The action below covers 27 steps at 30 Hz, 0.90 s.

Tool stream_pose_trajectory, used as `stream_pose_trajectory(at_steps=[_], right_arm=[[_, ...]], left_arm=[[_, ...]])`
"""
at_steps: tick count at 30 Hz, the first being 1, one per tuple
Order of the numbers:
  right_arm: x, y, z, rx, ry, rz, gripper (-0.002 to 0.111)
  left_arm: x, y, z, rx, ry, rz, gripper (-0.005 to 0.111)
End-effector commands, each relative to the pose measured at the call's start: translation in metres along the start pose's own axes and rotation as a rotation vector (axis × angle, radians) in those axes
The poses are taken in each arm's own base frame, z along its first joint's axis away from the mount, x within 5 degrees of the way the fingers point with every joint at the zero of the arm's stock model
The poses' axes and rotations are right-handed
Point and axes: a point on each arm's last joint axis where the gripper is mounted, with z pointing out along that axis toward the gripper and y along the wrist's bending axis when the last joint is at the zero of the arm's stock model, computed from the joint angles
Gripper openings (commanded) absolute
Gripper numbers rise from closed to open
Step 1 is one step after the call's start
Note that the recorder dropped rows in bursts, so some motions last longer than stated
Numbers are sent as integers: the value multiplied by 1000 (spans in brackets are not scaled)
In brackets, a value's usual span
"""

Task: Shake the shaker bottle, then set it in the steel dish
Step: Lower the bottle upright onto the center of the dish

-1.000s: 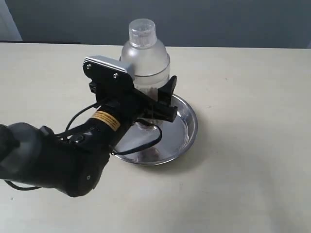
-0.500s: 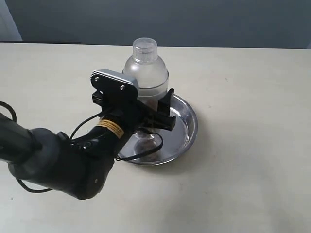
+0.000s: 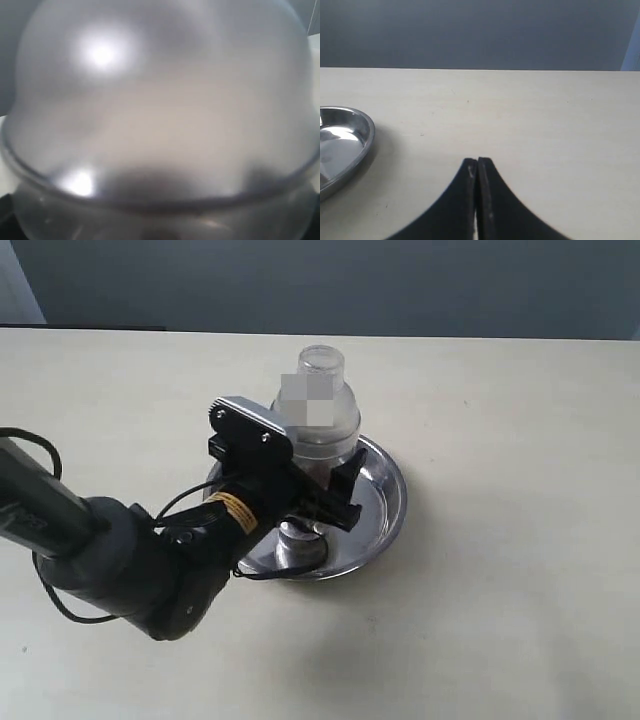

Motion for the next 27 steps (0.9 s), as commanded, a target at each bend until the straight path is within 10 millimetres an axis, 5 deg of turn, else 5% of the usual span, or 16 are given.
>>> stream_pose_trajectory(at_steps=[1, 17, 27], right_arm=[[-1, 0, 0, -1, -15, -2, -1], [-1, 0, 0, -1, -15, -2, -1], [-1, 0, 0, -1, -15, -2, -1]], left_arm=[[-8, 3, 2, -29, -67, -16, 0], [3, 1, 12, -19, -50, -25, 1], [3, 4, 12, -55, -47, -19, 60]])
